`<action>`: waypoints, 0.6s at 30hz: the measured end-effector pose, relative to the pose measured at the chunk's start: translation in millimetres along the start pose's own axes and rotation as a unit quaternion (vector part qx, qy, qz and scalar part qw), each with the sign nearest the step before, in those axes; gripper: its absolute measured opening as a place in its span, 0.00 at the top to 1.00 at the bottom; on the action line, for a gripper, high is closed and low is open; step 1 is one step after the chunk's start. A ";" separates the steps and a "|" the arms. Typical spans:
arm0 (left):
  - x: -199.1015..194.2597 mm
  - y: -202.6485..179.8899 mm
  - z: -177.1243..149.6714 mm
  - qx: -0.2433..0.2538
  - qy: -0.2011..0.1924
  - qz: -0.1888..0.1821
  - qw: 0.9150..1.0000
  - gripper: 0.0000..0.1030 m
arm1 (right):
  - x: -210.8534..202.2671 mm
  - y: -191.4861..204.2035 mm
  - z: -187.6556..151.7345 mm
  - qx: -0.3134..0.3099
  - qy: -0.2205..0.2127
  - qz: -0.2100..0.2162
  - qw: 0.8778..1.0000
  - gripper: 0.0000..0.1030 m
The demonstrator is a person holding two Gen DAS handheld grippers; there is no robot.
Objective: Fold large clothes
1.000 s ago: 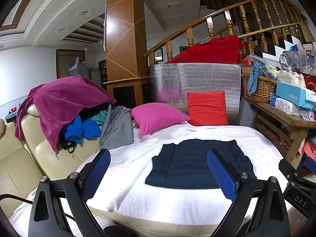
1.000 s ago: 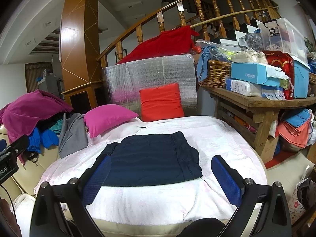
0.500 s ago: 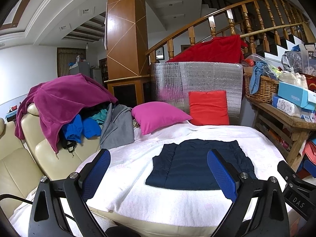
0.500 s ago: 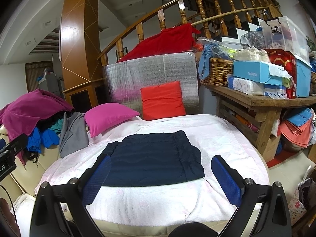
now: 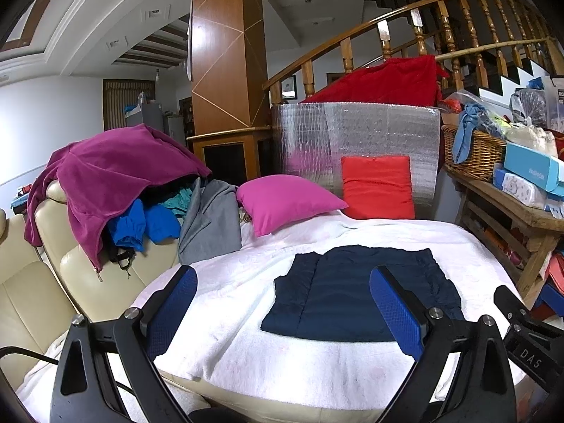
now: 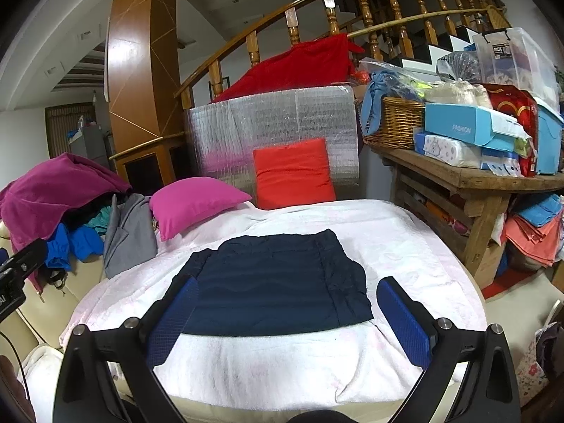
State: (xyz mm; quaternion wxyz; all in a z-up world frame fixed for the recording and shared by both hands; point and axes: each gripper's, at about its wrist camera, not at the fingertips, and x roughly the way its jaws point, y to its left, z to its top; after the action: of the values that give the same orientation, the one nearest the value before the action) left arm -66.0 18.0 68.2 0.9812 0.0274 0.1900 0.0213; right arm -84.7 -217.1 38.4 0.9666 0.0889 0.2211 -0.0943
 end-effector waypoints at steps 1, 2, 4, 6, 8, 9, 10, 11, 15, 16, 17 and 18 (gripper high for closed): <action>4.2 0.0 0.6 -0.001 0.003 0.001 1.000 0.05 | 3.3 -0.2 1.1 0.001 0.001 0.000 1.000 0.01; 8.6 0.1 1.1 -0.002 0.005 0.003 1.000 0.05 | 8.2 -0.3 2.5 0.000 0.003 0.001 1.000 0.01; 17.6 0.3 1.9 -0.005 0.011 0.006 1.000 0.05 | 15.7 -0.4 4.8 -0.001 0.004 -0.002 1.000 0.01; 27.7 -0.6 1.9 -0.006 0.019 0.009 1.000 0.05 | 25.1 -1.3 7.3 0.000 0.007 -0.003 1.000 0.01; 40.6 -1.7 1.4 -0.007 0.027 0.010 1.000 0.05 | 36.7 -3.6 10.2 0.002 0.011 -0.004 1.000 0.01; 46.6 -2.0 1.1 -0.006 0.031 0.010 0.999 0.05 | 42.3 -5.1 11.8 0.001 0.011 -0.005 1.000 0.01; 56.3 -1.6 1.1 -0.006 0.039 0.008 0.999 0.05 | 49.9 -7.9 13.5 -0.001 0.012 -0.005 1.000 0.01; 67.8 0.7 1.0 -0.010 0.049 0.000 0.999 0.05 | 57.7 -12.5 14.9 0.000 0.013 -0.006 1.000 0.01; 129.1 23.6 1.3 -0.046 0.084 -0.032 0.995 0.05 | 107.2 -56.4 24.4 0.018 0.026 -0.034 0.999 0.01; 147.2 32.3 0.2 -0.057 0.090 -0.027 0.994 0.05 | 125.0 -77.3 26.0 0.031 0.025 -0.043 0.998 0.01; 172.4 45.8 -2.3 -0.071 0.095 -0.012 0.993 0.05 | 140.1 -95.2 27.1 0.040 0.027 -0.055 0.997 0.01; 195.4 59.2 -5.6 -0.082 0.100 0.008 0.992 0.05 | 164.8 -122.9 26.7 0.054 0.037 -0.083 0.994 0.01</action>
State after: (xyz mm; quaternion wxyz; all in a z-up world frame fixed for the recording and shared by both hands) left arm 111.1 87.5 -5.9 0.9561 -0.0545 0.2841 0.0470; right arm 44.8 -365.1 -27.1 0.9403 0.1255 0.2583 -0.1824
